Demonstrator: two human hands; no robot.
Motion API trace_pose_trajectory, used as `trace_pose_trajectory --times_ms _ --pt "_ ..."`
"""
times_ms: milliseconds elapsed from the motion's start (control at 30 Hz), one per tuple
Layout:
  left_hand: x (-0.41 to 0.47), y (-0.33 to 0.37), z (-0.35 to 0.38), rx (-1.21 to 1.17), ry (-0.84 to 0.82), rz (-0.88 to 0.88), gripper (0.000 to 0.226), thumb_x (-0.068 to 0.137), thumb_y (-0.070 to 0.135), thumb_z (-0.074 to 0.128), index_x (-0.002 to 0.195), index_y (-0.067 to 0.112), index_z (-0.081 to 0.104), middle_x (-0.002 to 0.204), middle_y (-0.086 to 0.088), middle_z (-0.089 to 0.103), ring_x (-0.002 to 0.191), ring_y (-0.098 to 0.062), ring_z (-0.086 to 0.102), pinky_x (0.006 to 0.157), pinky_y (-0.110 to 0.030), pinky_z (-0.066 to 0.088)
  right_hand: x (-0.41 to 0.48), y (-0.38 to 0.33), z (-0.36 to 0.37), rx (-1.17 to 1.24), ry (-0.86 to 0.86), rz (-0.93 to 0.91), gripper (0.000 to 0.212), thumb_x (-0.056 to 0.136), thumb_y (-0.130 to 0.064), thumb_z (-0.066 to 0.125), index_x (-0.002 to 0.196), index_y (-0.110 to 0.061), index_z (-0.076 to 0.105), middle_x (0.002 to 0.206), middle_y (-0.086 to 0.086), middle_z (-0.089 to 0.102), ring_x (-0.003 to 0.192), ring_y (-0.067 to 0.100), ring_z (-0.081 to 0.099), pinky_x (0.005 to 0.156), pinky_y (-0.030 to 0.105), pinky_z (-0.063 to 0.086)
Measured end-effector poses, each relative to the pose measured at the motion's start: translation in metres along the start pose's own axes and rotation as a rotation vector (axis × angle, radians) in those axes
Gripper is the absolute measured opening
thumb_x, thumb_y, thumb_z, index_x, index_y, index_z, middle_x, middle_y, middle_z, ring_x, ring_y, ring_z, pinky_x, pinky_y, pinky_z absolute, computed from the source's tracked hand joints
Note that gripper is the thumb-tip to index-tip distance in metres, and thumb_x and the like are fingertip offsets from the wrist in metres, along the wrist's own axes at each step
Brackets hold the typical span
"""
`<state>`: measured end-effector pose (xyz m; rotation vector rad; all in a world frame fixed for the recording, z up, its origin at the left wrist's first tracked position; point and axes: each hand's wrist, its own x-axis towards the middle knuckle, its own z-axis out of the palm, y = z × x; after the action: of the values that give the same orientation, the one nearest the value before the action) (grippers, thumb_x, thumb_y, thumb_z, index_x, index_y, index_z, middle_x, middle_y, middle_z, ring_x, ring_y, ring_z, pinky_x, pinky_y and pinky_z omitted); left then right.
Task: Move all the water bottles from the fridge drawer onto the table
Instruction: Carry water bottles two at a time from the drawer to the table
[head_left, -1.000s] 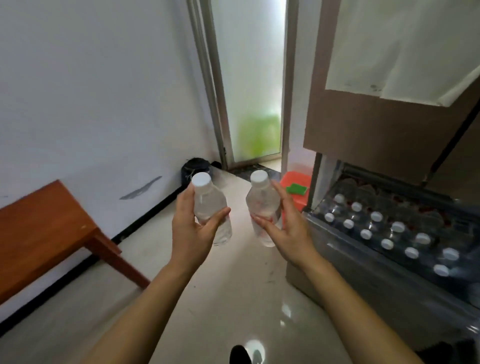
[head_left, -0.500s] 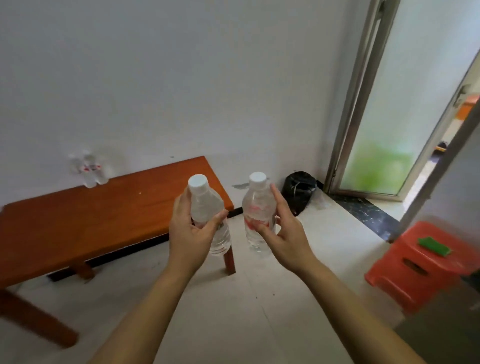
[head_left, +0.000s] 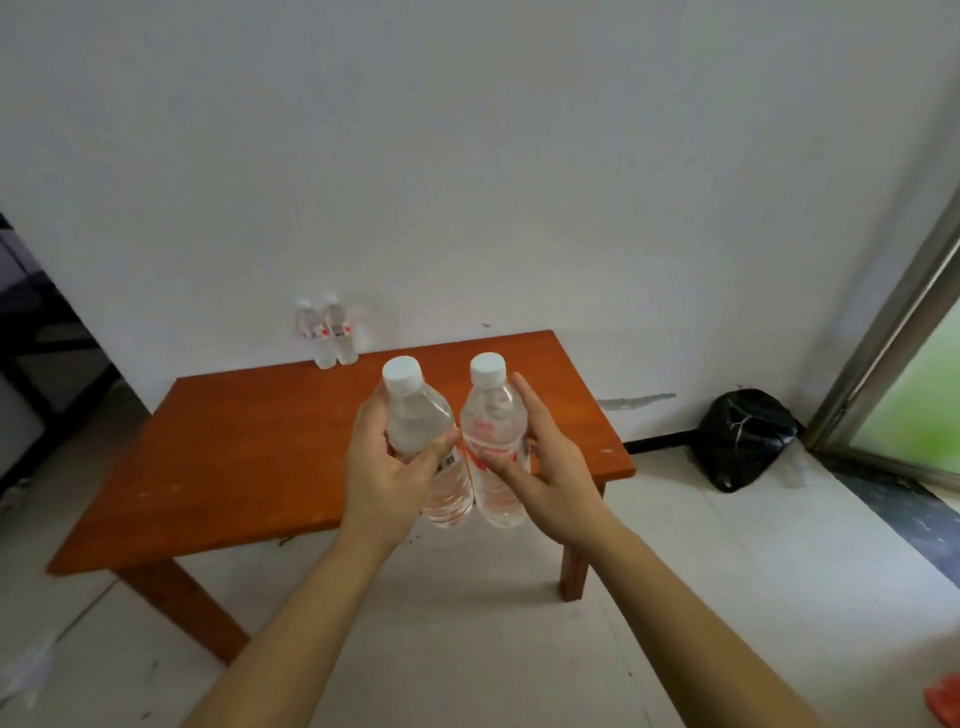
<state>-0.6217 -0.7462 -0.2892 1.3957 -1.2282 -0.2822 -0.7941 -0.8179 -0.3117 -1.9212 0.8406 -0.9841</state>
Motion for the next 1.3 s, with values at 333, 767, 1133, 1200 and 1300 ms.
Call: trace_pose_trajectory --times_ms 333,767,1133,1200,1300 --pt "0.18 -0.099 0.006 0.052 0.04 -0.018 0.07 0.079 0.035 0.081 0.139 0.036 0.046 0.134 0.012 0.057 0.127 -0.014 0.053 0.1 -0.051 0.05 0.203 0.062 0.047 0.097 -0.069 -0.055 0.075 0.088 -0.052 0.065 0.147 -0.056 0.018 0.143 -0.033 0.045 0.131 -0.006 0.046 0.107 0.03 0.046" --pt "0.352 -0.23 -0.026 0.199 0.191 -0.107 0.071 0.073 0.026 0.085 0.132 0.038 0.048 0.123 0.016 0.048 0.121 -0.011 0.052 0.099 -0.046 0.05 0.429 0.131 0.136 -0.075 -0.171 -0.076 0.091 0.087 -0.052 0.07 0.157 -0.035 0.014 0.155 -0.01 0.04 0.139 0.005 0.04 0.111 0.027 0.038" --pt "0.459 -0.42 -0.094 0.312 0.141 -0.307 0.072 0.072 0.035 0.085 0.134 0.033 0.05 0.128 0.016 0.053 0.124 -0.016 0.048 0.098 -0.044 0.044 0.548 0.198 0.249 -0.287 -0.057 0.184 0.082 0.083 -0.049 0.075 0.15 -0.025 0.034 0.138 -0.004 0.049 0.118 0.014 0.055 0.091 0.029 0.047" --pt "0.474 -0.453 -0.105 0.331 0.125 -0.346 0.07 0.072 0.035 0.084 0.133 0.029 0.05 0.13 0.01 0.056 0.123 -0.019 0.05 0.098 -0.046 0.047 0.565 0.213 0.268 -0.328 -0.05 0.21 0.074 0.08 -0.045 0.078 0.142 -0.026 0.042 0.131 -0.006 0.054 0.108 0.015 0.06 0.081 0.027 0.048" --pt "0.491 -0.496 -0.118 0.341 0.13 -0.402 0.066 0.073 0.03 0.084 0.13 0.021 0.052 0.128 0.002 0.06 0.119 -0.022 0.054 0.096 -0.046 0.049 0.586 0.232 0.293 -0.399 -0.048 0.287 0.067 0.08 -0.043 0.078 0.137 -0.03 0.045 0.128 -0.01 0.059 0.105 0.013 0.062 0.077 0.028 0.048"
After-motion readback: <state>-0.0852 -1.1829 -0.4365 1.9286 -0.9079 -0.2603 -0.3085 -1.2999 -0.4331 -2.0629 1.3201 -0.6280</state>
